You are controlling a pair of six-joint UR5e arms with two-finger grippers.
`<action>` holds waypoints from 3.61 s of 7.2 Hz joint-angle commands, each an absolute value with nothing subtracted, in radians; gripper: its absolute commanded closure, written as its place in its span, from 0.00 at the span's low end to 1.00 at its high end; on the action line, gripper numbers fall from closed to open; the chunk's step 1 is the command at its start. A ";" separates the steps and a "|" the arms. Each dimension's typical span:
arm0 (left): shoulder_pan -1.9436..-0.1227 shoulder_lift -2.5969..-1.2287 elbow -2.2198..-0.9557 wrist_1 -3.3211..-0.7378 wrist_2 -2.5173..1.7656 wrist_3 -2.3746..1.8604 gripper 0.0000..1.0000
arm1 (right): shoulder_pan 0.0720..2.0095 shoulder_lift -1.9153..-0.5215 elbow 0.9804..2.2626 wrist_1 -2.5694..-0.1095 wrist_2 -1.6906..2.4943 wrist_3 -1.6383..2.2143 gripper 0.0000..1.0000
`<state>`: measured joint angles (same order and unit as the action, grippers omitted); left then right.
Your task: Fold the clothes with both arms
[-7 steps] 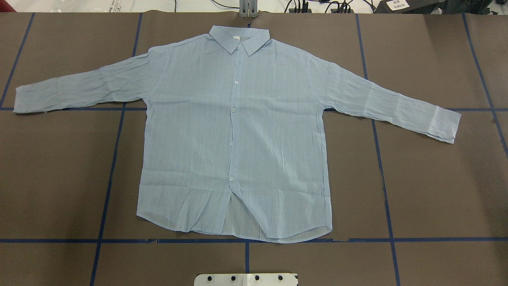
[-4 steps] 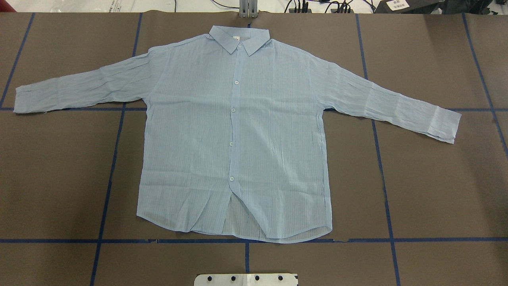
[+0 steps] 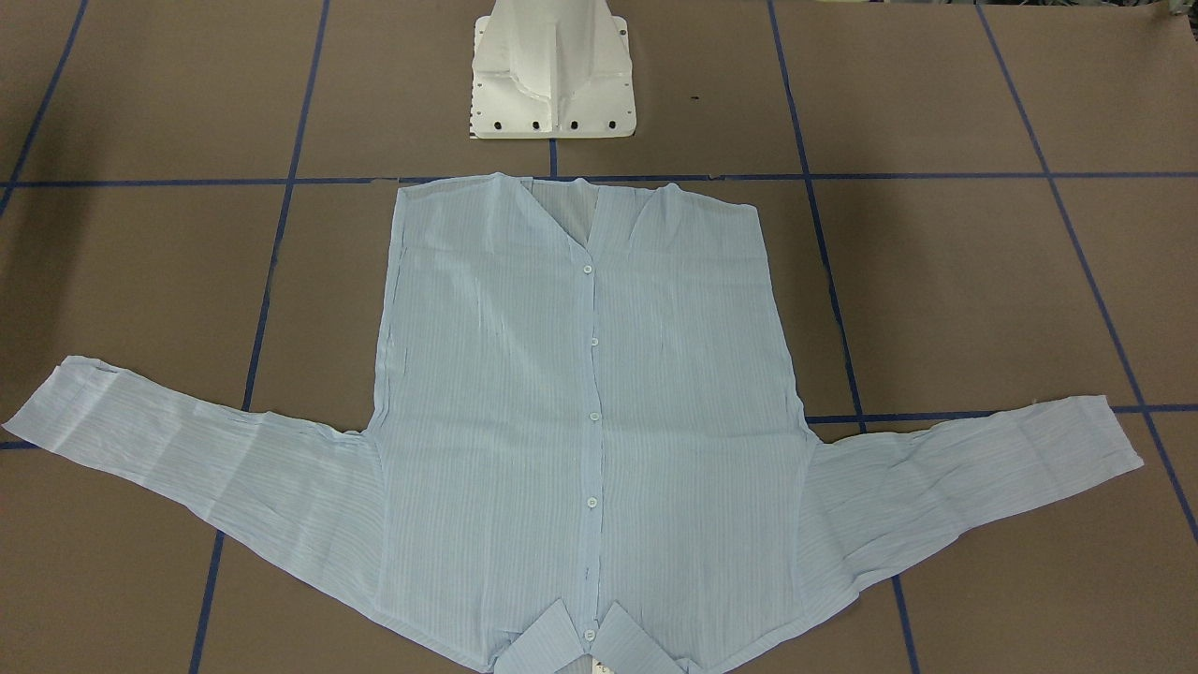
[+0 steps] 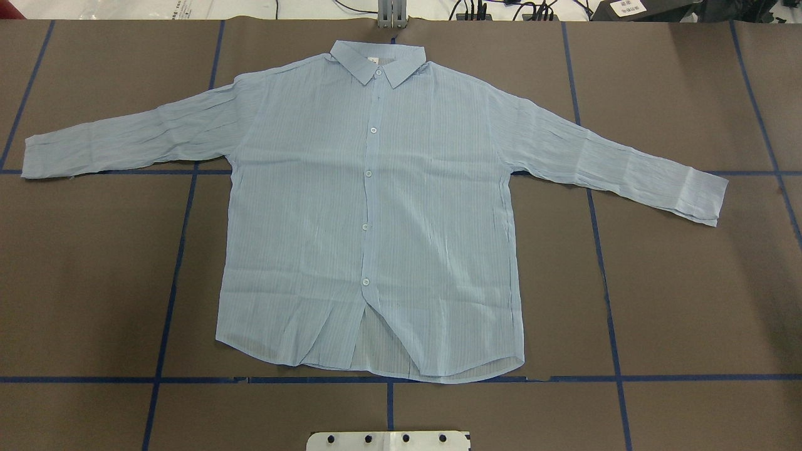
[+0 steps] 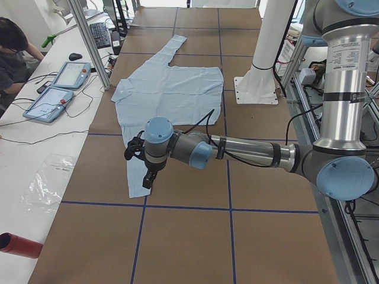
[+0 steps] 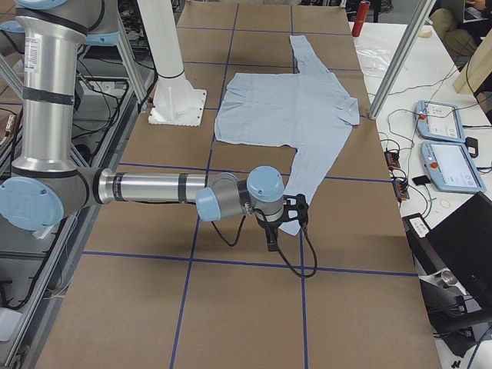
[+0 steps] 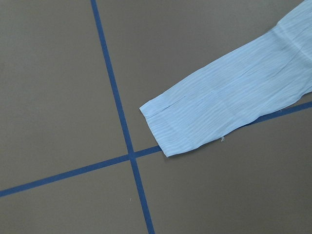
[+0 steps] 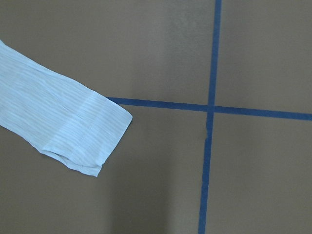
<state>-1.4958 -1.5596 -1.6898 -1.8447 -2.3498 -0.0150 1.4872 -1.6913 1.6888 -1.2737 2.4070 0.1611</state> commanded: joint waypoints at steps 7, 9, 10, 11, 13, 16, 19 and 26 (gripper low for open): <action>-1.489 -1.562 -1.675 -1.933 -2.345 -0.017 0.00 | 1.089 -1.614 1.415 -0.650 2.169 0.812 0.00; -1.490 -1.562 -1.674 -1.933 -2.345 -0.017 0.00 | 1.089 -1.592 1.394 -0.655 2.175 0.807 0.05; -1.489 -1.562 -1.674 -1.933 -2.347 -0.017 0.00 | 1.083 -1.589 1.393 -0.658 2.175 0.808 0.06; -1.489 -1.562 -1.672 -1.933 -2.347 -0.015 0.00 | 1.081 -1.589 1.391 -0.660 2.175 0.808 0.08; -1.491 -1.562 -1.672 -1.933 -2.347 -0.017 0.00 | 1.078 -1.588 1.393 -0.661 2.189 0.808 0.16; -1.491 -1.562 -1.672 -1.933 -2.347 -0.017 0.00 | 1.060 -1.574 1.367 -0.664 2.189 0.811 0.19; -1.491 -1.562 -1.669 -1.933 -2.347 -0.017 0.00 | 1.052 -1.566 1.359 -0.669 2.222 0.808 0.68; -1.491 -1.560 -1.669 -1.933 -2.347 -0.017 0.00 | 1.068 -1.565 1.371 -0.676 2.260 0.801 0.99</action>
